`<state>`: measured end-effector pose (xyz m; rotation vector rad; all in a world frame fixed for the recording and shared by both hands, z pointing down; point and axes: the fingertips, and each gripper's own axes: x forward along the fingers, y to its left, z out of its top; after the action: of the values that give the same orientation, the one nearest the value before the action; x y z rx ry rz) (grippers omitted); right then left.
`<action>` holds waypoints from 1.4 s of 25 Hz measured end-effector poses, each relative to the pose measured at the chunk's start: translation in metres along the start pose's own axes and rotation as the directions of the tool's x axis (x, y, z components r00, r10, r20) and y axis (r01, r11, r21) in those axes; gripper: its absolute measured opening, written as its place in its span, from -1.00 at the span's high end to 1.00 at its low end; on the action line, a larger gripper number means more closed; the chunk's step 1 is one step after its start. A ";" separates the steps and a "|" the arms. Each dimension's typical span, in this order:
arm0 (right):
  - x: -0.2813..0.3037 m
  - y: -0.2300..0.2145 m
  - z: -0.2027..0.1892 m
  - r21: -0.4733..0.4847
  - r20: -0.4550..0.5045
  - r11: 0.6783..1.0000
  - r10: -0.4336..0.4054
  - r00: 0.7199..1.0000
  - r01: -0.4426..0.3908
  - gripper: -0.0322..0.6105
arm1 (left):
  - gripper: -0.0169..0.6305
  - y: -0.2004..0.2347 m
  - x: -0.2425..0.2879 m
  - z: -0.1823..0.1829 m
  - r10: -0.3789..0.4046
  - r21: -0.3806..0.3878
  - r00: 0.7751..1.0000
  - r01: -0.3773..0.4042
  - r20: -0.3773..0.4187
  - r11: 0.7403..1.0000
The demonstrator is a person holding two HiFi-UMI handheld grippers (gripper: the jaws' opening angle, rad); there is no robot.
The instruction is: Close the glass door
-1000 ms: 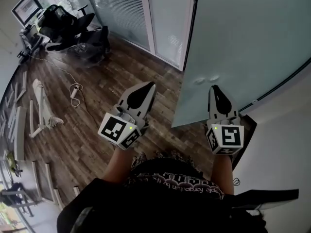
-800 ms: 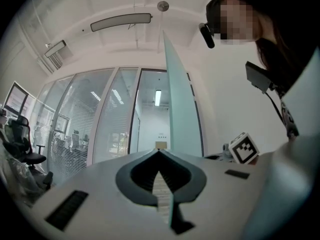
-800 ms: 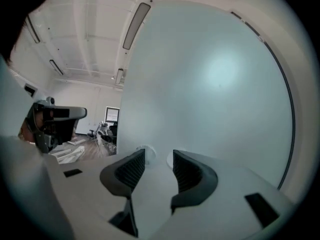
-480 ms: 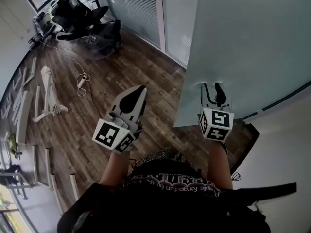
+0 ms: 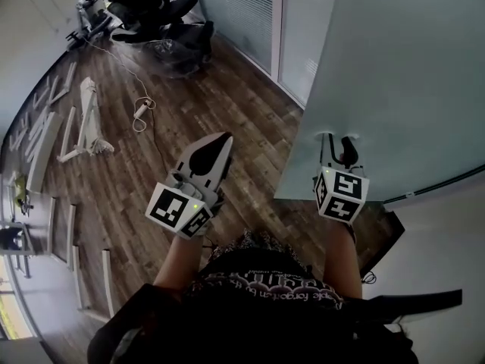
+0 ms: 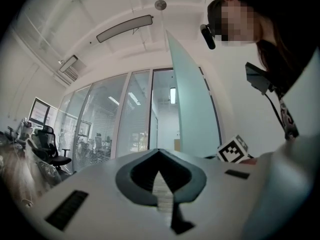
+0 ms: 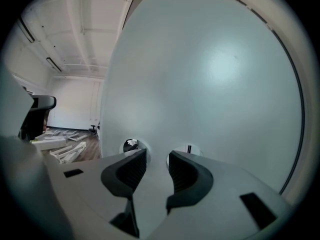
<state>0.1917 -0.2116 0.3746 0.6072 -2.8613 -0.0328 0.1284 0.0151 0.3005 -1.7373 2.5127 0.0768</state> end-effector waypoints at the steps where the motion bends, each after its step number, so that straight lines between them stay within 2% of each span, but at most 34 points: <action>1: 0.002 -0.001 0.000 0.000 0.004 1.000 0.002 1.000 -0.002 0.46 | 0.94 0.000 -0.001 -0.002 0.010 -0.001 1.000 -0.010 -0.003 1.000; 7: 0.021 0.000 0.005 0.008 0.020 1.000 0.002 1.000 -0.002 0.46 | 0.94 0.016 -0.010 -0.012 0.054 -0.008 0.998 -0.054 -0.032 0.999; 13: 0.057 -0.002 0.005 0.013 0.036 0.999 -0.036 0.999 0.035 0.46 | 0.94 0.065 0.017 -0.032 0.054 -0.015 0.998 -0.054 -0.018 0.998; 18: 0.084 -0.007 0.016 0.022 0.058 0.998 -0.058 0.997 0.056 0.46 | 0.94 0.120 0.061 -0.029 -0.001 -0.032 1.000 0.001 0.011 0.999; 22: 0.111 -0.019 0.030 0.029 0.053 0.992 -0.128 0.990 0.127 0.47 | 0.94 0.155 0.104 -0.019 -0.060 -0.016 0.998 0.061 0.025 0.998; 25: 0.134 -0.029 0.035 0.063 0.044 0.988 -0.147 0.988 0.144 0.47 | 0.94 0.172 0.130 -0.025 -0.114 -0.040 0.993 0.114 0.013 0.993; 28: 0.159 -0.039 0.038 0.044 0.028 0.983 -0.177 0.984 0.176 0.47 | 0.94 0.186 0.154 -0.033 -0.160 -0.061 0.987 0.160 0.001 0.985; 31: 0.185 -0.049 0.041 0.019 0.005 0.979 -0.201 0.980 0.201 0.47 | 0.94 0.199 0.176 -0.040 -0.182 -0.073 0.983 0.181 -0.004 0.981; 35: 0.218 -0.069 0.047 0.039 -0.037 0.980 -0.193 0.980 0.194 0.47 | 0.94 0.209 0.214 -0.051 -0.194 -0.107 0.981 0.192 -0.009 0.976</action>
<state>0.0149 -0.3638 0.3693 0.8850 -2.7673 0.0067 -0.1443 -0.1152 0.3285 -2.0231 2.3781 0.1838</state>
